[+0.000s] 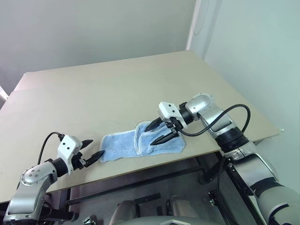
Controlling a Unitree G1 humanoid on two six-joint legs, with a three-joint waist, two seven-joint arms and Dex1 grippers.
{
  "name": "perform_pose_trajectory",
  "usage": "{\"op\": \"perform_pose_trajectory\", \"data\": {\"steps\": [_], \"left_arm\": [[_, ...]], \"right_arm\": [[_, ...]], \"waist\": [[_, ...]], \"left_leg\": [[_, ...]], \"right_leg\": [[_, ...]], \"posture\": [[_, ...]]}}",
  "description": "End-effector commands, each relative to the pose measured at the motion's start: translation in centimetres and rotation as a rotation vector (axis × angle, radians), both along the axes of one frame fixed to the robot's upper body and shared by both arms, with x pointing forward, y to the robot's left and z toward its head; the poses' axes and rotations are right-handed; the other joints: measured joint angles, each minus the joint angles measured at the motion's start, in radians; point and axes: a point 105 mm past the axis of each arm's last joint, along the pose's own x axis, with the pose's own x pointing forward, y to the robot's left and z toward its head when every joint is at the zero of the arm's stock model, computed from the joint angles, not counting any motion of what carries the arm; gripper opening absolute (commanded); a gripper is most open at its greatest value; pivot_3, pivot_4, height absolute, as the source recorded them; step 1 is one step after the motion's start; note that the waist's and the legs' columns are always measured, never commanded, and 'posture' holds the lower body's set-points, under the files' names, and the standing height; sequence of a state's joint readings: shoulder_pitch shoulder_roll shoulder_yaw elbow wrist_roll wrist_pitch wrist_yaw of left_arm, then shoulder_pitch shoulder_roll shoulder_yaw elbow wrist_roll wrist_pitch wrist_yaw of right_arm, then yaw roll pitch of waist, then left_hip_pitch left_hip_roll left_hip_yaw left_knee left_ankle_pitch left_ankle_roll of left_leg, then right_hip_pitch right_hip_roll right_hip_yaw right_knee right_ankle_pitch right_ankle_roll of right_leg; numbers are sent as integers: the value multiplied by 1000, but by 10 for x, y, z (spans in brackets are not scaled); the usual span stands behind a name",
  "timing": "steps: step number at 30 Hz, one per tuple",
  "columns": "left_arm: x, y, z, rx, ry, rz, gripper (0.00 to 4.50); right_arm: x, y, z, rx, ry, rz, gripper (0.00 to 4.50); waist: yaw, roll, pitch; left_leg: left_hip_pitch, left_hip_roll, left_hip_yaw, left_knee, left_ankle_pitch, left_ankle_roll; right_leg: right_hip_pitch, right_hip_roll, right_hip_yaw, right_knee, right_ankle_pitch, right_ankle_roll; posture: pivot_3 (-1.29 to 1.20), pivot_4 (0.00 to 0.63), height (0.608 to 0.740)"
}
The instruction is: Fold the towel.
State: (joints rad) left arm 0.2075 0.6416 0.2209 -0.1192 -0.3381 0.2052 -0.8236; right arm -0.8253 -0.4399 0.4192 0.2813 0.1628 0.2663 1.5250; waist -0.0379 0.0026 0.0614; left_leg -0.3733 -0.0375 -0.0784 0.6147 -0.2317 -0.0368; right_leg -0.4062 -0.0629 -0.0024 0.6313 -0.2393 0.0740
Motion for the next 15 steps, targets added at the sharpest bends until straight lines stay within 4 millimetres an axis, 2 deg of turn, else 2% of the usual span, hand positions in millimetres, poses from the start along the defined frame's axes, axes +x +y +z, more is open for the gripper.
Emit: {"op": "perform_pose_trajectory", "data": {"steps": [1,6,10,15], "left_arm": [[6,3,11,8,-51,6,3680],[7,3,13,10,-53,4,3680],[7,4,14,12,-57,7,3680],[7,4,14,13,-60,7,3680]], "right_arm": [[10,-3,2,-12,28,-85,2749],[24,2,-5,58,107,-231,2749],[43,12,-15,171,86,-395,2749],[38,20,-38,151,100,-406,2749]], "waist": [[0,0,0],[-2,0,0],[-3,0,0],[-1,0,0]], "left_leg": [[0,0,0,0,0,0],[0,0,0,0,0,0],[0,0,0,0,0,0],[0,0,0,0,0,0]], "right_leg": [[0,0,0,0,0,0],[0,0,0,0,1,-2],[0,1,0,0,2,-4],[0,0,0,0,2,-4]], "posture": [[0,0,740],[0,0,740],[0,0,740],[0,0,740]]}}
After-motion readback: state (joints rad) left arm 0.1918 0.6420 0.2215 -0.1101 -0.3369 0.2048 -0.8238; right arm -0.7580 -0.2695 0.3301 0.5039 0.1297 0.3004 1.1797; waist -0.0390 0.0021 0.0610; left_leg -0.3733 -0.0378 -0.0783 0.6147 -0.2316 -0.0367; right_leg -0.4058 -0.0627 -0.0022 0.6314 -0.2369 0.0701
